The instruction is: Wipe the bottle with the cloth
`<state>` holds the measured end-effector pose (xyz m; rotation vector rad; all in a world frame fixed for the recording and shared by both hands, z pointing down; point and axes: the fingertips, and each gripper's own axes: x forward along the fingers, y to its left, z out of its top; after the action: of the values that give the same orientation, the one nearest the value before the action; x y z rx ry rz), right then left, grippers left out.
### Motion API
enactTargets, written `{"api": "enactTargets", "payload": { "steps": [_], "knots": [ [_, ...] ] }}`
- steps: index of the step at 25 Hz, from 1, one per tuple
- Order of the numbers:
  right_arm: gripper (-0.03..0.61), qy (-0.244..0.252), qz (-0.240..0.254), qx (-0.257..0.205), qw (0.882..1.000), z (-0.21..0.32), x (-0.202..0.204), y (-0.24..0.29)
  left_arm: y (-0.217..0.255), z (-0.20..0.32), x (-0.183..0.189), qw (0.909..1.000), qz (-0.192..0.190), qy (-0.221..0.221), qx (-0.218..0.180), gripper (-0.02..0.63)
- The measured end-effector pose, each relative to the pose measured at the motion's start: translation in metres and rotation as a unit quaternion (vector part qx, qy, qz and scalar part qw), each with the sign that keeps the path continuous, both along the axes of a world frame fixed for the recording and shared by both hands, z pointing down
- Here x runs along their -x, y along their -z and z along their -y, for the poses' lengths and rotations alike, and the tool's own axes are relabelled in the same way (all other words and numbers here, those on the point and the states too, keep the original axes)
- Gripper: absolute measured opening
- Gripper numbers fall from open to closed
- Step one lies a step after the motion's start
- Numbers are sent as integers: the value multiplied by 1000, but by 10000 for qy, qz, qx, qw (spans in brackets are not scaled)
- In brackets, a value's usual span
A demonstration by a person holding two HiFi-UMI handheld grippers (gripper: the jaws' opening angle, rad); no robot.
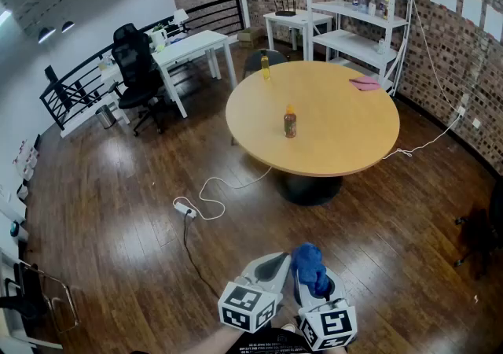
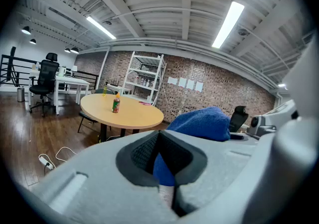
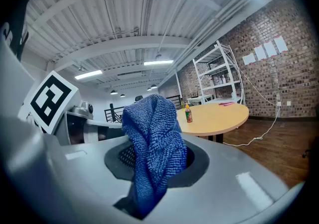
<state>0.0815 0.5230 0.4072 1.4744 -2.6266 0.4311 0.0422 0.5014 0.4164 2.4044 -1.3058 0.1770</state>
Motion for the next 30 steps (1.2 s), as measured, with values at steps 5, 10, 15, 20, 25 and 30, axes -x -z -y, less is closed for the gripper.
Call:
{"api": "enactTargets", "payload": {
  "steps": [5,10,15,20,25,30],
  "knots": [
    [97,76,-55,-22,10000,40,10,-7,-9,43,12,9999,-72,71,27,2],
    [97,34,-152,4,9999,98,21,-14,-14,108,28,9998,-198,92,32,2],
    [98,-98,-237,85,9996,171,37,-3,-3,183,44,9994,-317,-44,154,2],
    [98,-218,-267,48,9994,242,58,4,-1,255,57,9988,-362,-274,156,2],
    [98,-372,-304,95,9988,297,69,3,2,306,67,9980,-408,-444,164,2],
    [98,-496,-289,159,9982,340,80,1,1,340,81,9970,-455,-605,159,2]
  ]
}}
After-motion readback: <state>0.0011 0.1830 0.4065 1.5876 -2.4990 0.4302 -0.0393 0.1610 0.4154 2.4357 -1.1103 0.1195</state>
